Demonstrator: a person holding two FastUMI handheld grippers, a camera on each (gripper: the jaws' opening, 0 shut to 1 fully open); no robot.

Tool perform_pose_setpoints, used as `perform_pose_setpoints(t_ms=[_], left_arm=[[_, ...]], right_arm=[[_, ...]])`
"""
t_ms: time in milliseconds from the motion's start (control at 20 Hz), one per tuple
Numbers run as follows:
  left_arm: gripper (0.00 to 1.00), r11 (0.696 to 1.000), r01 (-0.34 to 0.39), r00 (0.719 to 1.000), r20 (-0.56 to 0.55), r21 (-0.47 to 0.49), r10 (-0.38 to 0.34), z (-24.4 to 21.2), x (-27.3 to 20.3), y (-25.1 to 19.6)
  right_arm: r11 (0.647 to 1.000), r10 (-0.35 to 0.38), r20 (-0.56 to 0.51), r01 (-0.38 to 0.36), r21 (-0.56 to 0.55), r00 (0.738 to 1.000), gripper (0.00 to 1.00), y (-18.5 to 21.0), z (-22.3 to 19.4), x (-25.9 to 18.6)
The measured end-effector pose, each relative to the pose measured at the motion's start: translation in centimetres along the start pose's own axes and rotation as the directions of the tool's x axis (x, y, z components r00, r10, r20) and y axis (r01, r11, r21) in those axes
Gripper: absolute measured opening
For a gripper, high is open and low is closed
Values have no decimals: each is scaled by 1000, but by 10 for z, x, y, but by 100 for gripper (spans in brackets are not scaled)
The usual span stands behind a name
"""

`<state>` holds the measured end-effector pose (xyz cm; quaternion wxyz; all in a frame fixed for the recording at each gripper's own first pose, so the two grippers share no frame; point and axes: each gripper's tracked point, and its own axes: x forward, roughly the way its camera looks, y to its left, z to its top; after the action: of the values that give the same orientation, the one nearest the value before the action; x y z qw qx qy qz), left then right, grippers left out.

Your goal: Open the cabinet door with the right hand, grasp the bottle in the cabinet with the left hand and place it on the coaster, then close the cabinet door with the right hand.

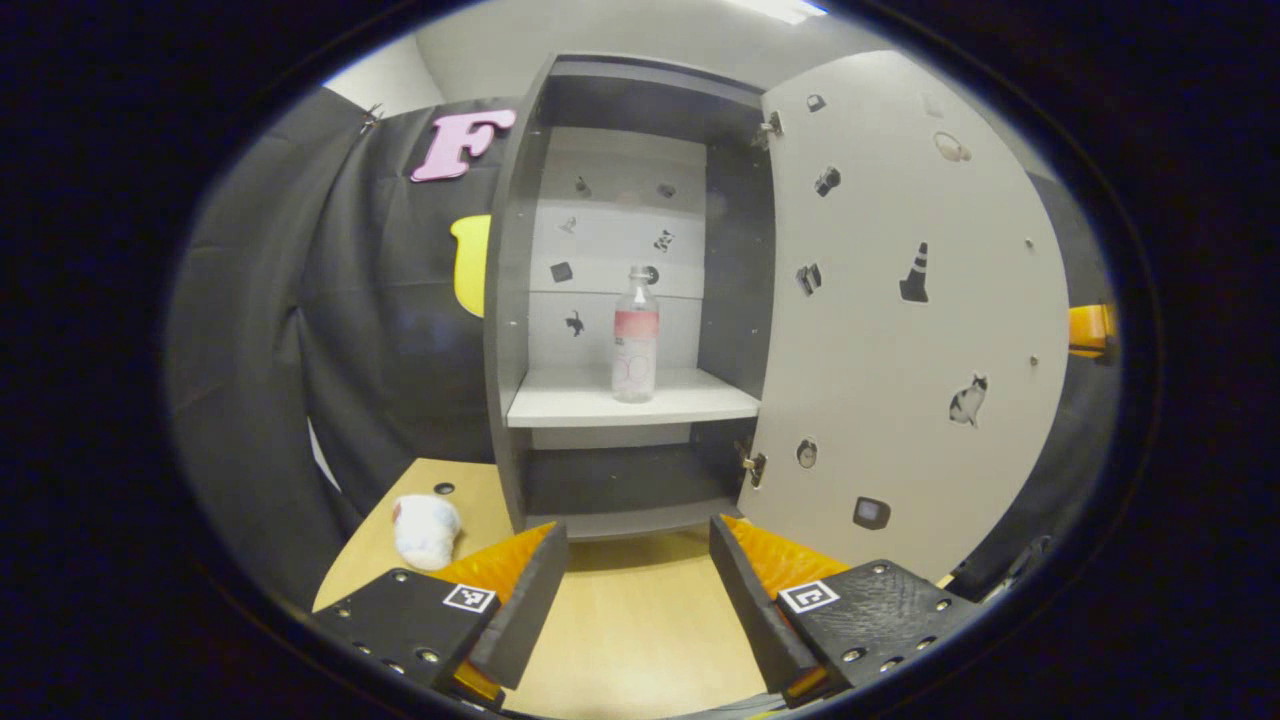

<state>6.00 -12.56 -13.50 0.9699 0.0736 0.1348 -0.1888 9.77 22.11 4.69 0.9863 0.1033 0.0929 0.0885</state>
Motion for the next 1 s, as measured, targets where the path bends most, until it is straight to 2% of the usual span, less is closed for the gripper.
perform_pose_setpoints(t_ms=[50, 150, 300, 450, 500, 550, 600, 700, 750, 900, 950, 1000], left_arm=[[87, 1000, 26, 1000, 7, 10, -26, 3, 6, 5], [87, 997, 70, 997, 19, 36, -71, 9, 16, 17], [88, 990, 135, 990, 44, 42, -136, 19, 25, 31], [87, 983, 184, 980, 78, 14, -185, 30, 35, 41], [88, 982, 190, 978, 86, 5, -190, 35, 39, 43], [86, 981, 194, 976, 98, -3, -192, 42, 44, 46], [86, 981, 192, 975, 112, -9, -190, 49, 50, 49], [87, 983, 183, 975, 134, -23, -179, 65, 64, 52], [87, 985, 172, 976, 143, -31, -166, 74, 74, 53], [87, 989, 148, 974, 177, -29, -141, 103, 101, 51], [87, 991, 136, 974, 186, -18, -131, 112, 111, 52], [87, 992, 126, 973, 195, -2, -123, 120, 120, 51]], right_arm=[[999, -38, 4, 38, 17, 999, 0, -4, 0, -8], [988, -148, 21, 146, 55, 989, 2, -18, 3, -18], [949, -306, 65, 298, 105, 950, 2, -43, 14, -32], [915, -402, 88, 396, 79, 911, 3, -63, 16, -35], [908, -418, 86, 412, 73, 905, 4, -72, 15, -33], [900, -434, 76, 429, 76, 898, 10, -79, 13, -25], [892, -450, 65, 445, 76, 891, 9, -86, 12, -19], [873, -487, 84, 484, 51, 869, 25, -106, 14, -5], [867, -497, 97, 496, 39, 862, 27, -118, 14, 4], [873, -488, 51, 486, 48, 871, 86, -138, -1, 44], [875, -484, 53, 482, 47, 873, 98, -145, 1, 50], [868, -497, 61, 495, 44, 866, 99, -155, 3, 58]])
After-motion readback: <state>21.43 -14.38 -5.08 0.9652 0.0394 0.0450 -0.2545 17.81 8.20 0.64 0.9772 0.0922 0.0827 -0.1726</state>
